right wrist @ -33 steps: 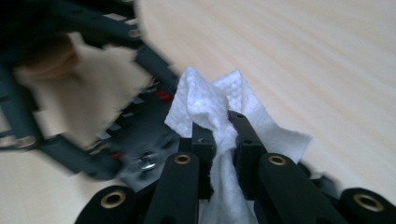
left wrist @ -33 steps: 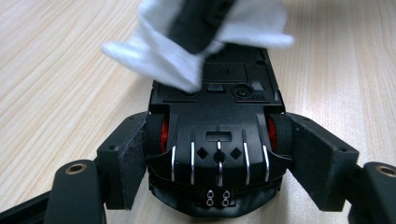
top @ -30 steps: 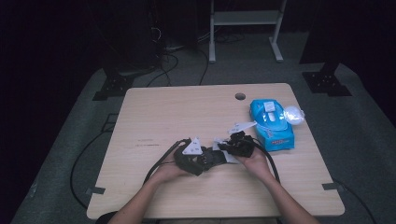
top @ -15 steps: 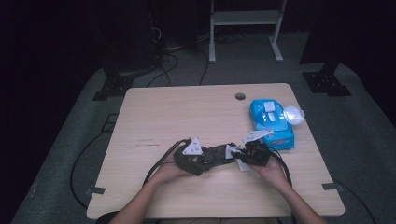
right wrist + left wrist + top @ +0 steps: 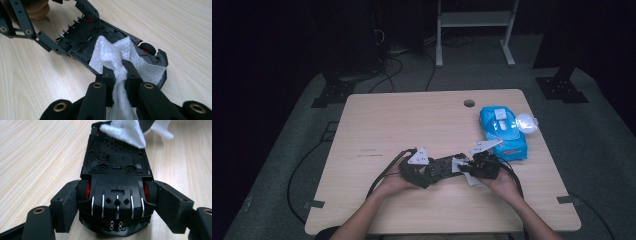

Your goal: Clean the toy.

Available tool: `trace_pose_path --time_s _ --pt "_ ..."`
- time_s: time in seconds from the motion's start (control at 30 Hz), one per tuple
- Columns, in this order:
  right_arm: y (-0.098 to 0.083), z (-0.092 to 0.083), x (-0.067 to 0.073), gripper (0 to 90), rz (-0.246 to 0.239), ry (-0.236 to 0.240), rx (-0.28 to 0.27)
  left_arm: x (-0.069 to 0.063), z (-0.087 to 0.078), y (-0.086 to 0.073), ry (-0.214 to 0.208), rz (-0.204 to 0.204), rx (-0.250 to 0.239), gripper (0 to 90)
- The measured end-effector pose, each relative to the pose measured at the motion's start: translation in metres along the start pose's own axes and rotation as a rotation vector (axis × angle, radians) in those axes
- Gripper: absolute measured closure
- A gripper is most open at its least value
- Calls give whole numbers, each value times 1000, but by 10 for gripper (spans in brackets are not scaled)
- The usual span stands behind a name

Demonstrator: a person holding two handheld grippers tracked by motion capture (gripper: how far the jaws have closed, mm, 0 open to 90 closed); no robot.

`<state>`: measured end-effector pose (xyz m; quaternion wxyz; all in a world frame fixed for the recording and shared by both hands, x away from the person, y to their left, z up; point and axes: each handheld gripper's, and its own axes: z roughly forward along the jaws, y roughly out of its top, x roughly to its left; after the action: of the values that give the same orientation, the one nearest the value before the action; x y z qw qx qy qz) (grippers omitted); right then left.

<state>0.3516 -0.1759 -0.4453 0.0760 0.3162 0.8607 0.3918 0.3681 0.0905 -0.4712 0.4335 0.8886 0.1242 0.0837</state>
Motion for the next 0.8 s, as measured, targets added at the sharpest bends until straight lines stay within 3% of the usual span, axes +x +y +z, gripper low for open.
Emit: trace_pose_path --time_s 0.13,0.27,0.33,0.53,0.7,0.8 --pt "-3 4 1 811 -9 2 15 4 -4 0 -12 -37 -18 198" --pt "-4 4 3 812 -37 -3 20 10 -3 -1 -46 -126 -26 179" --pt "-4 4 4 812 -45 -5 17 10 -3 -1 -50 -133 -24 179" --pt "-7 3 7 816 -71 -4 11 17 -1 -2 -75 -205 -33 163" --pt "-8 3 6 820 -62 8 8 19 -2 -3 -74 -226 -37 154" --pt "-9 3 9 822 -79 4 3 24 -3 -5 -81 -270 -53 151"
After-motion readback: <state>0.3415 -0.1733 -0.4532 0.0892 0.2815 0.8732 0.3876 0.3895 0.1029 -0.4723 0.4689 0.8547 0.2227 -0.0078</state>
